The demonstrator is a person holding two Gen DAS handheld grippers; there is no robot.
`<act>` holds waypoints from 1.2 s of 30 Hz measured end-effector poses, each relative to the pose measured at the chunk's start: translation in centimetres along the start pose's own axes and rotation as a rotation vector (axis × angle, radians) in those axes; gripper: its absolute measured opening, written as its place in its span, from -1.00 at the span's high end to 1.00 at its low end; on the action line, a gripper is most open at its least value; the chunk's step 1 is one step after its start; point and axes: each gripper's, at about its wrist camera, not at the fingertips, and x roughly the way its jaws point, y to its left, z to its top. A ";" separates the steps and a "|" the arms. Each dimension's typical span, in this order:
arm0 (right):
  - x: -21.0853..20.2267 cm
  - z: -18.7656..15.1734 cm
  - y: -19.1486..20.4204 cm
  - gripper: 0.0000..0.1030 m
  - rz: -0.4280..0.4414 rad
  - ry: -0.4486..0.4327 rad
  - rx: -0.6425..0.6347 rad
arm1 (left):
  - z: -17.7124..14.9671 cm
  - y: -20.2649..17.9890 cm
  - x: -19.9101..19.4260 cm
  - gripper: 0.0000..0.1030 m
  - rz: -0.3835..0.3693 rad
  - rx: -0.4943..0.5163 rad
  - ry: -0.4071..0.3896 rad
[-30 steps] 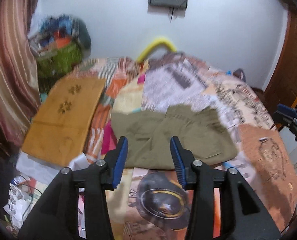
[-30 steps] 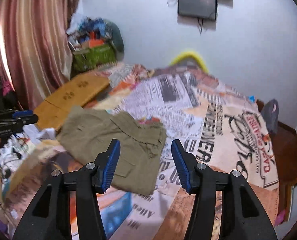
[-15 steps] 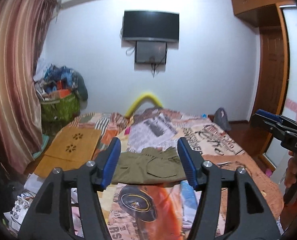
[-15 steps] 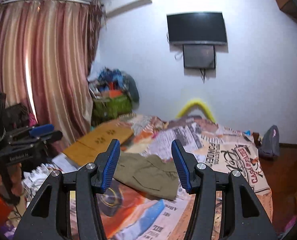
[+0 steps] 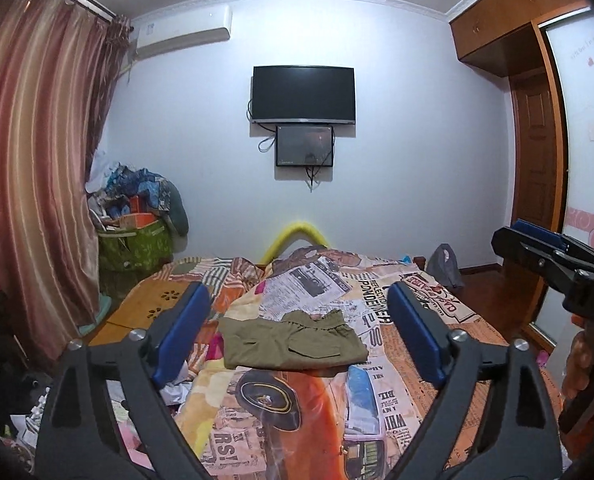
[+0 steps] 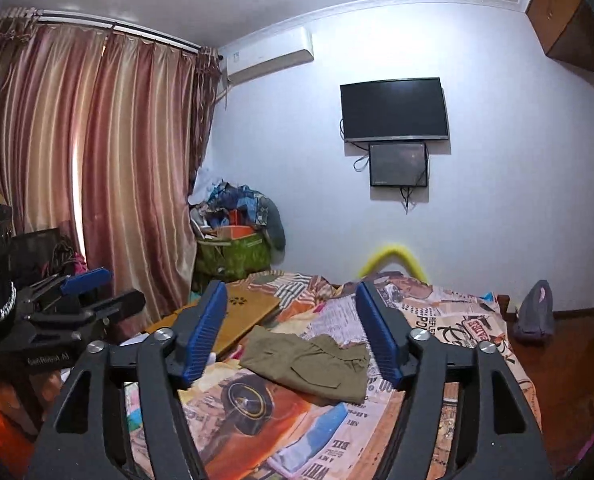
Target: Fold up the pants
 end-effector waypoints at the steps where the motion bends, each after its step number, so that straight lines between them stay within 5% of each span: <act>1: -0.3 -0.1 0.1 -0.52 0.000 -0.003 0.007 | 0.0 0.0 -0.1 -0.84 0.000 0.000 -0.003; 8: -0.5 -1.2 0.7 -1.00 -0.050 -0.002 0.006 | -0.6 -0.6 -0.9 -1.00 0.008 0.002 -0.025; 36: -1.8 -1.8 1.1 -1.00 -0.078 0.010 0.025 | -1.5 -1.0 -0.7 -1.00 -0.027 0.008 -0.021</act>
